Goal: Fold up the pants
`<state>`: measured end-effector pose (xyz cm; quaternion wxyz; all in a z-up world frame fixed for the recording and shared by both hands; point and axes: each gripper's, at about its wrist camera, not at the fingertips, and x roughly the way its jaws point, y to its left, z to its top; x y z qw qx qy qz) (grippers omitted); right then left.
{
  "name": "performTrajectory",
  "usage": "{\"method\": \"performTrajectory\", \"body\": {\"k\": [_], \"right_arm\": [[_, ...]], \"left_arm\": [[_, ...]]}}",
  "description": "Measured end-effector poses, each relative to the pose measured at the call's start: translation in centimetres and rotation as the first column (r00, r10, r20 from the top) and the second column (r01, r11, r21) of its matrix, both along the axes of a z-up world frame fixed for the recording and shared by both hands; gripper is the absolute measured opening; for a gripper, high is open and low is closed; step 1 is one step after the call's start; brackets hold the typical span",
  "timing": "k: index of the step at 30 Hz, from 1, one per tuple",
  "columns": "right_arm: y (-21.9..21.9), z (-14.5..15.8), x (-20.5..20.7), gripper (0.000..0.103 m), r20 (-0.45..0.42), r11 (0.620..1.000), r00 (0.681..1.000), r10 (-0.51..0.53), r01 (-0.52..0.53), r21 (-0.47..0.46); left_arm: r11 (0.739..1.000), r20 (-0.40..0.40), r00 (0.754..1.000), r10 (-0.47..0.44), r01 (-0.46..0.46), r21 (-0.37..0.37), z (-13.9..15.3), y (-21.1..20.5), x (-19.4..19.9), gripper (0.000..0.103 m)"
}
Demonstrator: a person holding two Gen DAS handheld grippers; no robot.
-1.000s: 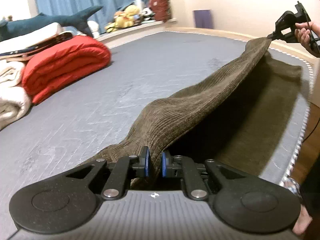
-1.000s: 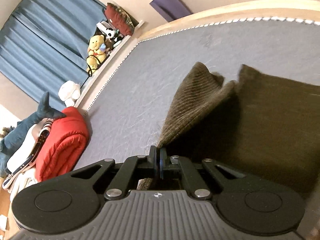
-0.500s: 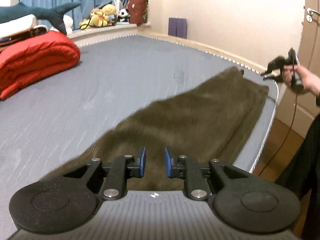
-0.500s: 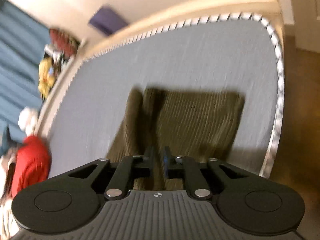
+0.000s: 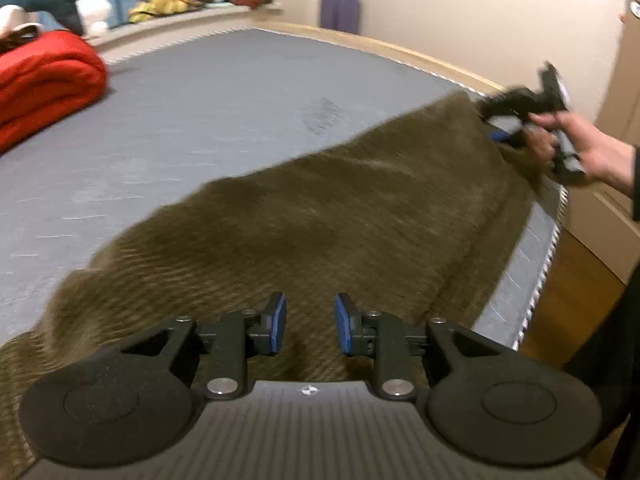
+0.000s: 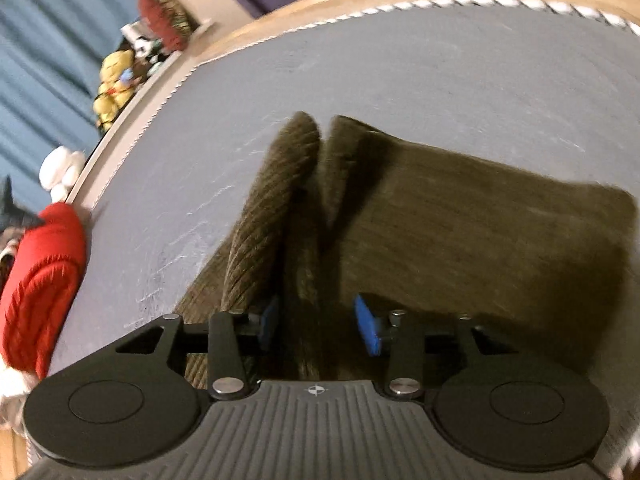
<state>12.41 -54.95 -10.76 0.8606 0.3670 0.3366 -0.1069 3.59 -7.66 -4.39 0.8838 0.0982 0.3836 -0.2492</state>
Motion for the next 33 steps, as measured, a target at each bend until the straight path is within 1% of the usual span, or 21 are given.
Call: {"method": "performTrajectory", "body": {"k": [2, 4, 6, 7, 10, 12, 14, 15, 16, 17, 18, 20, 23, 24, 26, 28, 29, 30, 31, 32, 33], "right_arm": [[0.3, 0.1, 0.8, 0.045, 0.015, 1.000, 1.000, 0.013, -0.013, -0.025], [0.1, 0.2, 1.6, 0.041, 0.021, 1.000, 1.000, 0.007, -0.007, -0.020], [-0.1, 0.3, 2.2, 0.018, 0.027, 1.000, 1.000, -0.009, 0.009, 0.001], [-0.2, 0.5, 2.5, 0.013, 0.035, 1.000, 0.999, -0.019, 0.019, 0.017], [0.0, 1.7, 3.2, 0.009, 0.105, 0.998, 0.993, -0.046, 0.040, 0.055], [0.2, 4.1, 2.9, 0.008, 0.204, 0.997, 0.978, -0.052, 0.040, 0.064], [0.9, 7.3, 2.1, 0.007, 0.320, 0.999, 0.947, -0.031, 0.017, 0.047], [1.3, 9.0, 1.5, 0.007, 0.367, 1.000, 0.930, -0.014, 0.010, 0.015], [1.8, 10.5, 0.9, 0.007, 0.399, 1.000, 0.917, -0.003, 0.014, -0.026], [2.2, 11.5, 0.3, 0.007, 0.412, 0.998, 0.911, 0.000, 0.027, -0.059], [2.4, 12.3, -0.4, 0.007, 0.417, 0.995, 0.909, -0.002, 0.042, -0.086], [2.7, 13.4, -1.9, 0.007, 0.420, 0.988, 0.907, -0.010, 0.074, -0.137], [2.9, 14.6, -4.8, 0.006, 0.425, 0.962, 0.905, 0.002, 0.115, -0.249], [2.9, 14.8, -5.8, 0.006, 0.408, 0.949, 0.913, -0.012, 0.139, -0.283], [2.0, 14.3, -7.6, 0.006, 0.335, 0.935, 0.939, -0.084, 0.191, -0.300], [0.9, 12.0, -8.7, 0.007, 0.181, 0.924, 0.966, -0.185, 0.234, -0.301], [0.0, 10.0, -8.8, 0.007, 0.056, 0.924, 0.968, -0.243, 0.249, -0.290], [-0.9, 8.1, -8.8, 0.011, -0.035, 0.934, 0.959, -0.282, 0.266, -0.240], [-1.9, 6.3, -8.9, 0.013, -0.106, 0.945, 0.947, -0.304, 0.285, -0.162], [-3.1, 4.2, -8.8, 0.014, -0.174, 0.951, 0.935, -0.309, 0.301, -0.076], [-3.7, 3.2, -8.8, 0.015, -0.198, 0.951, 0.931, -0.307, 0.305, -0.039]], "left_arm": [[0.999, -0.025, 0.998, -0.051, 0.051, 0.008, -1.1, -0.8, 0.1, 0.043], [0.991, -0.049, 0.990, -0.130, 0.131, 0.036, -2.5, -1.8, -0.2, 0.058], [0.979, -0.058, 0.980, -0.189, 0.193, 0.069, -3.8, -3.0, -0.4, 0.060], [0.972, -0.063, 0.974, -0.218, 0.223, 0.081, -4.4, -3.5, -0.6, 0.060], [0.960, -0.051, 0.965, -0.256, 0.260, 0.105, -5.6, -3.9, -1.3, 0.061], [0.954, -0.026, 0.962, -0.271, 0.272, 0.126, -5.6, -3.8, -1.5, 0.061], [0.956, -0.018, 0.968, -0.251, 0.251, 0.149, -5.9, -3.8, -1.3, 0.056], [0.960, -0.019, 0.972, -0.235, 0.235, 0.155, -6.0, -3.8, -1.1, 0.042], [0.963, -0.015, 0.977, -0.212, 0.211, 0.166, -5.9, -3.7, -0.8, 0.022], [0.965, -0.008, 0.981, -0.195, 0.194, 0.179, -5.7, -3.6, -0.7, 0.013], [0.966, 0.001, 0.984, -0.180, 0.177, 0.189, -5.4, -3.5, -0.5, 0.008], [0.974, 0.027, 0.986, -0.166, 0.159, 0.164, -4.4, -3.1, -0.4, 0.008], [0.972, 0.043, 0.976, -0.211, 0.205, 0.115, -2.7, -2.8, -1.1, 0.008], [0.966, 0.041, 0.970, -0.238, 0.232, 0.118, -2.6, -2.9, -1.5, 0.008], [0.945, 0.016, 0.956, -0.292, 0.286, 0.157, -3.1, -3.6, -2.4, 0.008], [0.925, -0.034, 0.945, -0.325, 0.325, 0.199, -4.4, -4.3, -3.0, 0.012], [0.915, -0.050, 0.941, -0.336, 0.338, 0.221, -5.0, -4.6, -3.1, 0.012], [0.904, -0.051, 0.935, -0.350, 0.351, 0.243, -5.3, -4.8, -3.4, 0.012], [0.896, -0.039, 0.931, -0.362, 0.360, 0.259, -5.4, -4.9, -3.6, 0.015], [0.896, -0.036, 0.932, -0.360, 0.357, 0.263, -5.2, -4.9, -3.6, 0.016], [0.902, -0.037, 0.936, -0.351, 0.349, 0.256, -5.1, -4.8, -3.5, 0.019]]}}
